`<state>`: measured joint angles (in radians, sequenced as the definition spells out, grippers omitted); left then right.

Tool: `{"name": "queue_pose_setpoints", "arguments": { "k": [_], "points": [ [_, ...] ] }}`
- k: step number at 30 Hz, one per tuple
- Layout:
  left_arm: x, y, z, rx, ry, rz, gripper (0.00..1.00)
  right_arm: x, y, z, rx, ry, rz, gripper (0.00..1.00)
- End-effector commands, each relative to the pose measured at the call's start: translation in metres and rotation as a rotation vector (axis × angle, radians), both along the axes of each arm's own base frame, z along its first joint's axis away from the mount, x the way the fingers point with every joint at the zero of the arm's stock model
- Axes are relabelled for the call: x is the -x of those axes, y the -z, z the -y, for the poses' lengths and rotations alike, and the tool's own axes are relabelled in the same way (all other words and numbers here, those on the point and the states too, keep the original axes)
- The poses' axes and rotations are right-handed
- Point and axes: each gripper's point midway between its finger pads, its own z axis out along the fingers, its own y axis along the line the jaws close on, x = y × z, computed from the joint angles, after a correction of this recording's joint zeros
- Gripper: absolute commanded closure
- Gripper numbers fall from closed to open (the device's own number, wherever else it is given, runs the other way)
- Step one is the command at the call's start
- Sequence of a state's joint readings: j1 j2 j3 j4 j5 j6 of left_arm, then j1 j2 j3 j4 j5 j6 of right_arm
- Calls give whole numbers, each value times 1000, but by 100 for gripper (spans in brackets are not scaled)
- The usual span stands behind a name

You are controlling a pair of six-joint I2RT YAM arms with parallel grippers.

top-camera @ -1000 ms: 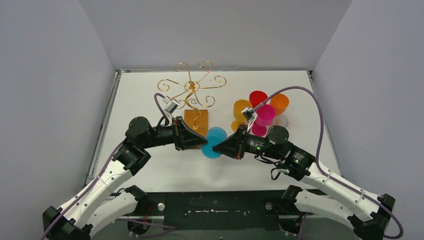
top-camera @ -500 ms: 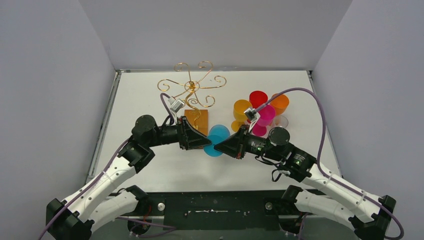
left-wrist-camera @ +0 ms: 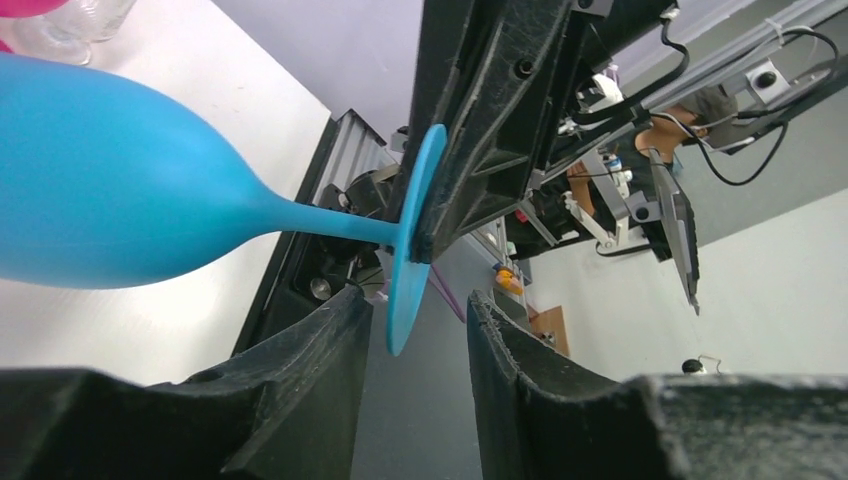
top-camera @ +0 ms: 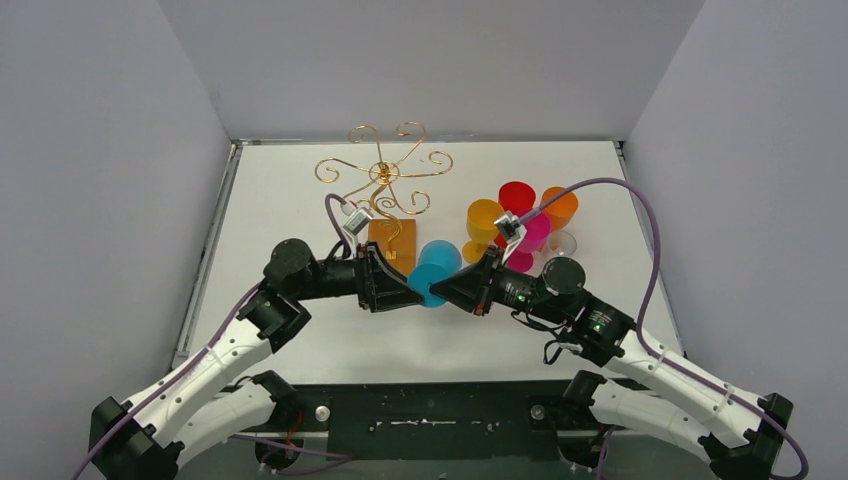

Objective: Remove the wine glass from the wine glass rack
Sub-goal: Place the wine glass at the center of the board.

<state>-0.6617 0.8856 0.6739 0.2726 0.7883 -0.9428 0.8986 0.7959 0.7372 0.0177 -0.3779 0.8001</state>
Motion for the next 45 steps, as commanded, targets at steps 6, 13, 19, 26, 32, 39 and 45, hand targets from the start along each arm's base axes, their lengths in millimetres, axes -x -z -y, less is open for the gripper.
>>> {"name": "queue_pose_setpoints", "arguments": {
  "k": [6,13,19,26,32,39,45],
  "points": [
    [7,-16,12,60,21,77,75,0,-23,-5,-79,-11,64,100],
    [3,-12,13,58,-9,73,84,3,-21,-9,-76,-41,60,100],
    [-2,-12,12,69,-41,74,88,5,-18,-10,-73,-59,54,100],
    [0,-10,10,70,-45,89,100,4,-18,-8,-70,-42,54,93],
    [6,-3,4,34,-51,166,100,-3,-24,1,-64,21,70,54],
    [17,13,3,-11,-35,268,100,-28,-33,38,23,259,100,10],
    [23,30,-2,-12,-33,374,100,-74,20,99,272,686,-67,0]
  ]
}}
